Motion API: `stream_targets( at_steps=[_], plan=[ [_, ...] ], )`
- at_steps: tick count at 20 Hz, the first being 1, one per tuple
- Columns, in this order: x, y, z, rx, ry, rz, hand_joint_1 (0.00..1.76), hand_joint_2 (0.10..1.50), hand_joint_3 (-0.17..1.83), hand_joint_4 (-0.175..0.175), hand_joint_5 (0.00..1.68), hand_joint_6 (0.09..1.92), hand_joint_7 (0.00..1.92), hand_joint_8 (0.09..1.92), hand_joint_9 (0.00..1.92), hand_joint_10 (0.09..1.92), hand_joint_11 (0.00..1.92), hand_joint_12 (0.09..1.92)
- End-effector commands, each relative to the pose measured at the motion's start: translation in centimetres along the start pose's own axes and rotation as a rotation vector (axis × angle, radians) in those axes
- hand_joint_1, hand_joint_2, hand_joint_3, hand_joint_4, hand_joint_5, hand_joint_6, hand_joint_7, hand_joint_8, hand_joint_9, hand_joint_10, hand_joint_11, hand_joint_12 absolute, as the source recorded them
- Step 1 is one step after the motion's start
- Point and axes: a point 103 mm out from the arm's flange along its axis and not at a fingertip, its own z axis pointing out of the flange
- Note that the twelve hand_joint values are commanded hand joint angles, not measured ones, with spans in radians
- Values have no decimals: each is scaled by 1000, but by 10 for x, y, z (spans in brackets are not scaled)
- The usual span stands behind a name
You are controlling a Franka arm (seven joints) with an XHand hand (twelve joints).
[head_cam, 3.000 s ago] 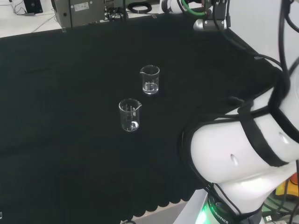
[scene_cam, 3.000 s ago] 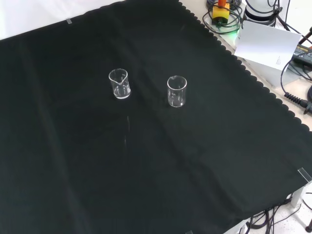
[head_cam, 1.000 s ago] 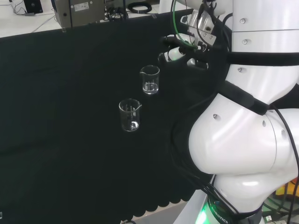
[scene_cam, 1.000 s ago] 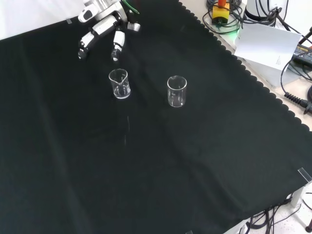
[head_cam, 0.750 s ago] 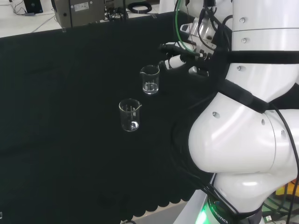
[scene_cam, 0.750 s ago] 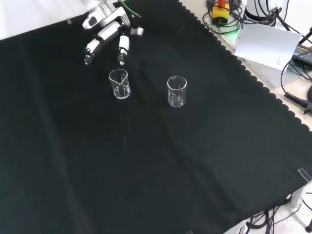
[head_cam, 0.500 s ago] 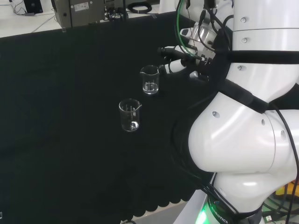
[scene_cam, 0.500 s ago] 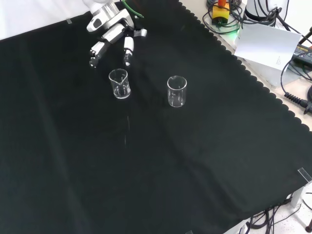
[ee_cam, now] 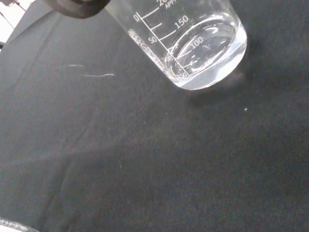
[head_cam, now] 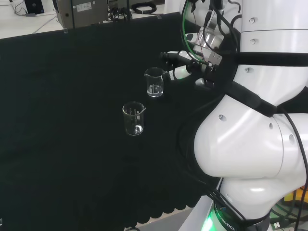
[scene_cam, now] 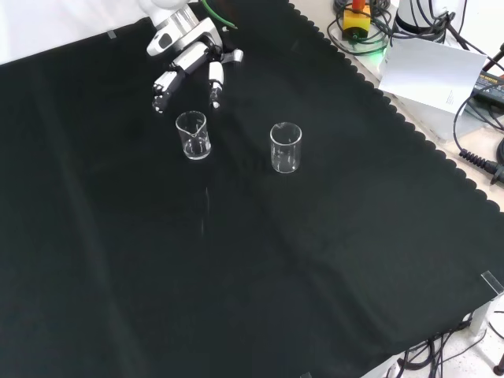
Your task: Pick up the beaker on the right.
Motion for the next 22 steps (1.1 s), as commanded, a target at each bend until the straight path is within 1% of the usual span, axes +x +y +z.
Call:
stream_targets(
  at_steps=[1,3,7,10,12,15,19,22],
  plan=[
    [-2,12,15,-18,41,-3,780,861,-175,2,242,87,72,579,207,655,0,1298],
    [-3,16,19,-22,57,-7,806,859,-175,0,252,87,77,581,213,657,0,1298],
    [-3,21,27,-27,81,-32,843,858,-175,-2,279,87,95,589,237,662,0,1306],
    [-4,23,32,-43,103,-48,851,859,-175,-4,296,87,106,594,245,661,0,1310],
    [-4,25,35,-40,115,-63,854,859,-175,-4,304,87,114,597,248,659,0,1312],
    [-2,27,40,-31,115,-77,860,857,-175,-4,316,87,127,603,251,651,0,1306],
    [-1,31,46,-39,138,-80,866,858,-175,-4,326,87,135,606,253,640,0,1296],
    [-2,33,47,-58,158,-77,875,859,-175,-5,343,87,153,613,268,640,0,1293]
  ],
)
